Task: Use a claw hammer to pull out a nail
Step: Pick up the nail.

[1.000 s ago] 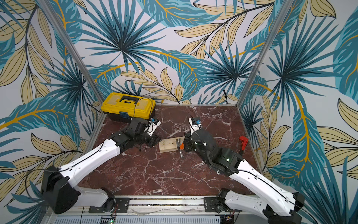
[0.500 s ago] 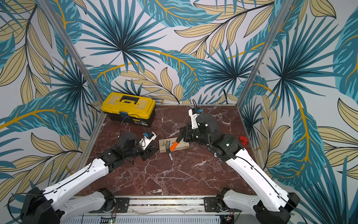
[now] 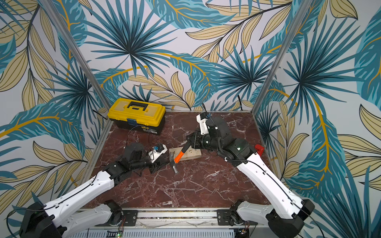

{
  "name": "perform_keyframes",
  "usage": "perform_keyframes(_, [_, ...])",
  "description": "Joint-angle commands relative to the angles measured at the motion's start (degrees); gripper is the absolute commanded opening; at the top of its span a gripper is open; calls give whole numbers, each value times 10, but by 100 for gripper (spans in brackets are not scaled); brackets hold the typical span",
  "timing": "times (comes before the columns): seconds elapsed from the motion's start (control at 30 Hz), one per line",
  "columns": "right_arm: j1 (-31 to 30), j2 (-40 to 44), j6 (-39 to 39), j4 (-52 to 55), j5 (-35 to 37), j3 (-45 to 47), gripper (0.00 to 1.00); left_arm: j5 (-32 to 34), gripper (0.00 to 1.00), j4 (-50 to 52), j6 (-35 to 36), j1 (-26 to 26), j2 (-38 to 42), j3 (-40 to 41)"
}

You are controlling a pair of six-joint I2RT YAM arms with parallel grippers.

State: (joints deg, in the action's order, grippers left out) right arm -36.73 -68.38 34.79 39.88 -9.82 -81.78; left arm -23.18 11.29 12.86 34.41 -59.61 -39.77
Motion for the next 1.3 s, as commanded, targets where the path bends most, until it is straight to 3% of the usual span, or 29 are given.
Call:
perform_keyframes(0.0, [5, 8, 22, -54, -28, 0, 0, -2, 42, -15, 12, -3, -4, 1])
perform_keyframes(0.23, [13, 7, 27, -61, -31, 10, 0, -2, 37, -14, 7, -5, -2, -1])
perform_keyframes(0.83, [31, 8, 34, -55, -54, 14, 0, -23, 1, 3, 20, -5, -1, -5])
perform_keyframes(1.27, [32, 9, 39, -35, -78, 32, 0, -7, 0, 1, 23, -5, 6, -13])
